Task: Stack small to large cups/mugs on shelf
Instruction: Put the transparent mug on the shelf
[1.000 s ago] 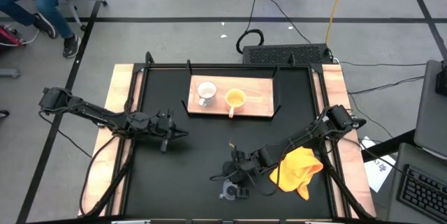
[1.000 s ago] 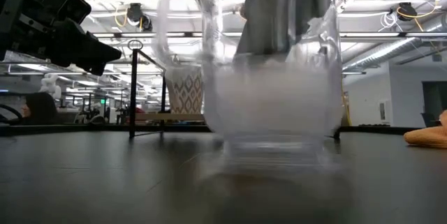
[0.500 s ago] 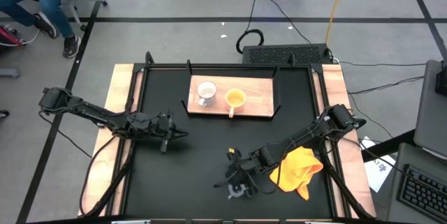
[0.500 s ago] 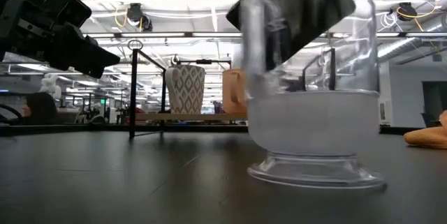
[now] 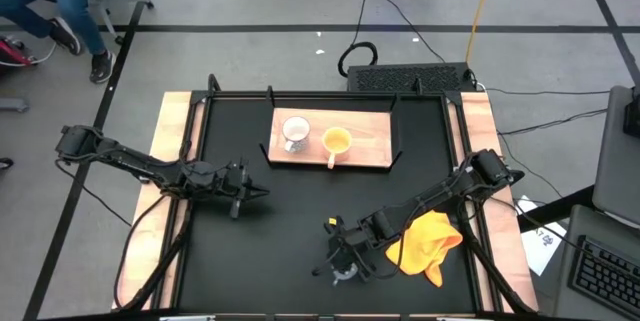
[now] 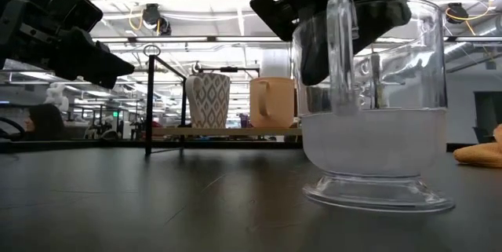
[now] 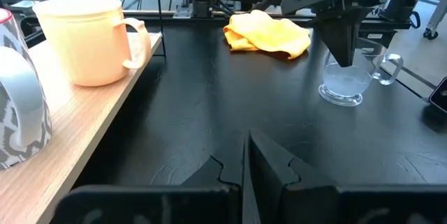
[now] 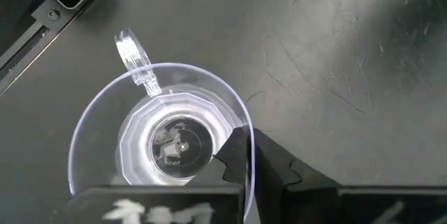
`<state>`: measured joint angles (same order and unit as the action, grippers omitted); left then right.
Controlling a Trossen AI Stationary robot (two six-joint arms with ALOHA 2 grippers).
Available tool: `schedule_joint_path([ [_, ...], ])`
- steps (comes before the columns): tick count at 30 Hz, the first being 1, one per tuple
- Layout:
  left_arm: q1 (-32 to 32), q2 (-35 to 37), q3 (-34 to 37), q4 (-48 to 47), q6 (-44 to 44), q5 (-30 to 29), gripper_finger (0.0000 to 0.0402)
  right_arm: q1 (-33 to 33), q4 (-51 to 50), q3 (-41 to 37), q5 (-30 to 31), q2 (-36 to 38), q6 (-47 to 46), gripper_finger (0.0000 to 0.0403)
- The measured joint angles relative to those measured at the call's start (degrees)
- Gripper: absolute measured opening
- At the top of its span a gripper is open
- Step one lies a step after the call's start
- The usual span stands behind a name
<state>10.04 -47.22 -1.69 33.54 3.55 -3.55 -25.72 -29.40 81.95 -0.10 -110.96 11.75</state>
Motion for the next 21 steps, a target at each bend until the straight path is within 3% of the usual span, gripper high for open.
schedule_joint_path([
  [11,0.00,0.00,0.00,-0.44,-0.04,0.02,0.0024,-0.61,0.55,-0.15,-0.09,-0.09,1.17,0.0001],
  [21,0.00,-0.01,0.00,-0.44,0.20,0.00,0.0024,-0.67,0.45,-0.29,-0.18,-0.44,-0.69,0.0031],
])
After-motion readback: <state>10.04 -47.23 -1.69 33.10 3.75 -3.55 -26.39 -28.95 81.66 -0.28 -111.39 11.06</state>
